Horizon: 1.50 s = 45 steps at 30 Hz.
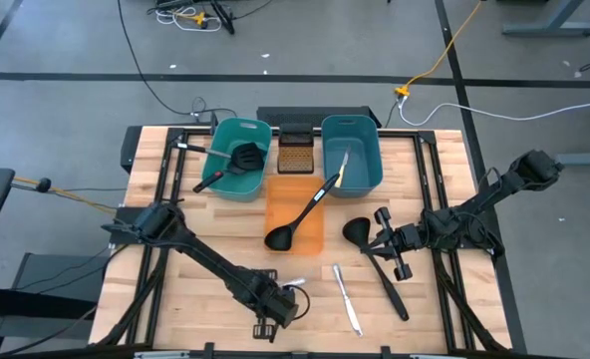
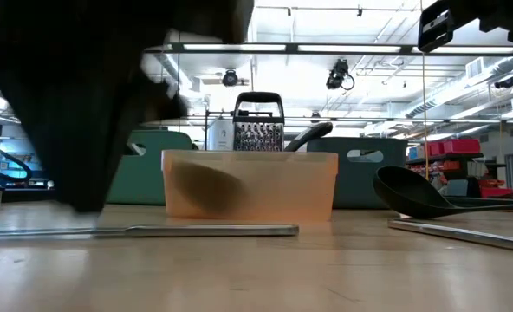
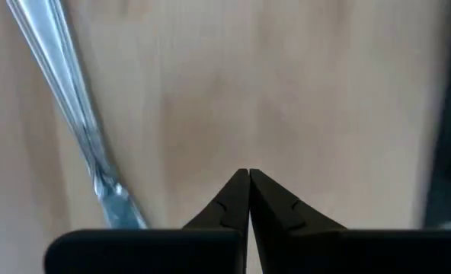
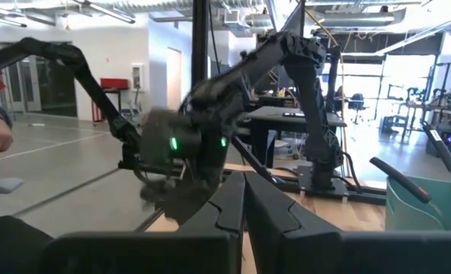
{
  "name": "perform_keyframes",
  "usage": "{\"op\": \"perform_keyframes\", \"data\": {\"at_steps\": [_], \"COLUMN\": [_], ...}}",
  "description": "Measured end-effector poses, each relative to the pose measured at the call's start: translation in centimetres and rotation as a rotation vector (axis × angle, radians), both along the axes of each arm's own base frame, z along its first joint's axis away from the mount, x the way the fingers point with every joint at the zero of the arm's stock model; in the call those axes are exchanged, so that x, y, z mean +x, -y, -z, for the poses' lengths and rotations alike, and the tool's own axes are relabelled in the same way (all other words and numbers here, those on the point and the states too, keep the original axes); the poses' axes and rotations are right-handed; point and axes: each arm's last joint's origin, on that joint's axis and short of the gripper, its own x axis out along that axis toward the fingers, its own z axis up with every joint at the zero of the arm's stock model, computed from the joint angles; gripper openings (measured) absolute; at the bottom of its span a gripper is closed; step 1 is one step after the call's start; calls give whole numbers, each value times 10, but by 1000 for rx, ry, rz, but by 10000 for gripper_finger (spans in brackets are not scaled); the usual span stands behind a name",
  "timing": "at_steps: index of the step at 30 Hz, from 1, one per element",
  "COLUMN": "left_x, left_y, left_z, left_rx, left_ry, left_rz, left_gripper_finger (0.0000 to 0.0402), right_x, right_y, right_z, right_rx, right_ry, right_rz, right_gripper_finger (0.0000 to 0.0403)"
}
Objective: Pick & Place Kitchen Items
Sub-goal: Put the left silver knife into the blue bin
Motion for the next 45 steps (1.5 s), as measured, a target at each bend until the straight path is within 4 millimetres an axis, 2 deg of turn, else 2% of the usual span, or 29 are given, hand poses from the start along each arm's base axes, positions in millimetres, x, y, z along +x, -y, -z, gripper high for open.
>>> {"op": "perform_keyframes", "data": {"at_steps": [3, 8, 13, 20, 24, 42, 45], "left_x": [0, 5, 17, 25, 25, 28, 29], "left_y": [-3, -11, -27, -42, -45, -49, -49], "left_z": [-16, -17, -5, -6, -2, 21, 30], "left_rx": [52, 134, 146, 129, 107, 126, 139], "left_ry": [70, 129, 108, 102, 62, -28, -47], "left_rz": [-30, -74, -163, -211, -207, -173, -165], "left_gripper_finger": [18, 35, 81, 155, 177, 177, 177], "right_x": [0, 0, 0, 0, 0, 0, 0], "right_y": [0, 0, 0, 0, 0, 0, 0], "right_z": [0, 0, 0, 0, 0, 1, 1], "right_rx": [-3, -3, -1, -1, -1, -7, -7], "right_ry": [1, 1, 0, -1, -1, -6, -7], "right_rz": [0, 0, 0, 0, 0, 0, 0], "right_gripper_finger": [21, 21, 21, 21, 21, 21, 21]}}
